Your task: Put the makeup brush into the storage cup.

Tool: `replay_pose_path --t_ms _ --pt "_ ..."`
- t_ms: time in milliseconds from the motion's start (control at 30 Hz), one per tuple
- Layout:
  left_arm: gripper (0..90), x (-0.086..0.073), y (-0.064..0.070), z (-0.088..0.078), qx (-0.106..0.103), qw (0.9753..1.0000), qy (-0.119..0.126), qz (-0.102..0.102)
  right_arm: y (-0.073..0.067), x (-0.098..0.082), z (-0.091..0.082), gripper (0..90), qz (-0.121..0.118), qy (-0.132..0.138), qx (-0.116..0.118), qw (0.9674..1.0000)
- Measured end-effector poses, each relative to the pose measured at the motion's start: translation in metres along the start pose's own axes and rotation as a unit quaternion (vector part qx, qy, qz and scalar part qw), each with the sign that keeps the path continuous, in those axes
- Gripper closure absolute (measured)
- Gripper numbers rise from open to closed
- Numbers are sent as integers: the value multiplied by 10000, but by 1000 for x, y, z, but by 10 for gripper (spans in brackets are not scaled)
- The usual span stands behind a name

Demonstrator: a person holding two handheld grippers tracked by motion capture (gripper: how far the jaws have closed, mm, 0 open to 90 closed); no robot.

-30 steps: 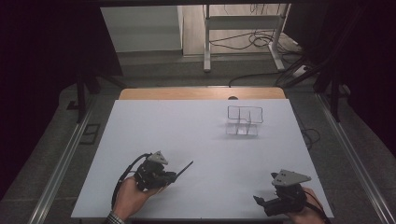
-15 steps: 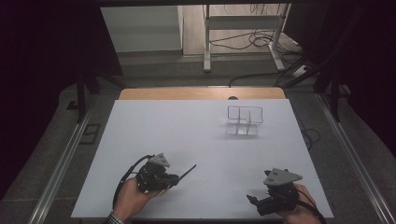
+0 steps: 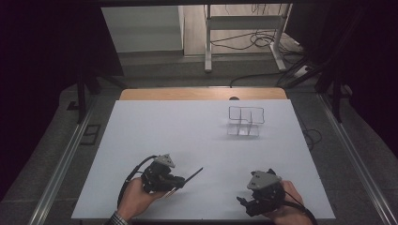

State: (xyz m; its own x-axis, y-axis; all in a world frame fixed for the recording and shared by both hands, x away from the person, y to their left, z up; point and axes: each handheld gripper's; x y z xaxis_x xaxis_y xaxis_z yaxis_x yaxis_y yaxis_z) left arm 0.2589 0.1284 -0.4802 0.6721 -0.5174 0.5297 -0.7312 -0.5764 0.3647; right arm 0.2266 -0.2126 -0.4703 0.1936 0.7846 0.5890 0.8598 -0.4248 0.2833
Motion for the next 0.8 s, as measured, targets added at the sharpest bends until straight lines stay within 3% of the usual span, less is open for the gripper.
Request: replay_pose_path --t_ms 167,500,800 --pt "832 3 0 3 -72 10000 -42 16 -7 11 8 186 -408 -61 -100 9991" --pt "832 10 3 10 -128 9997 -193 114 -13 23 23 242 -769 -152 2 9969" --pt "832 16 8 17 -155 9991 -330 236 -21 34 31 368 -1187 -55 -130 9928"
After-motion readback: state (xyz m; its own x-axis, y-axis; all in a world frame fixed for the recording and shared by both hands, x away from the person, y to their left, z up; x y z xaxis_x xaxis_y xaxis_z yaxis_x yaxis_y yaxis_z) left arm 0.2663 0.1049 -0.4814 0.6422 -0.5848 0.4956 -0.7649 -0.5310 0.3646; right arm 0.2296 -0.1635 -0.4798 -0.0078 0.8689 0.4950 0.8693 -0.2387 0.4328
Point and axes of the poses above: each handheld gripper's, and its own axes: z roughly forward along the jaws, x roughly out of its top, y roughly to its right, and after that the axes turned 6 degrees about -z, right-handed
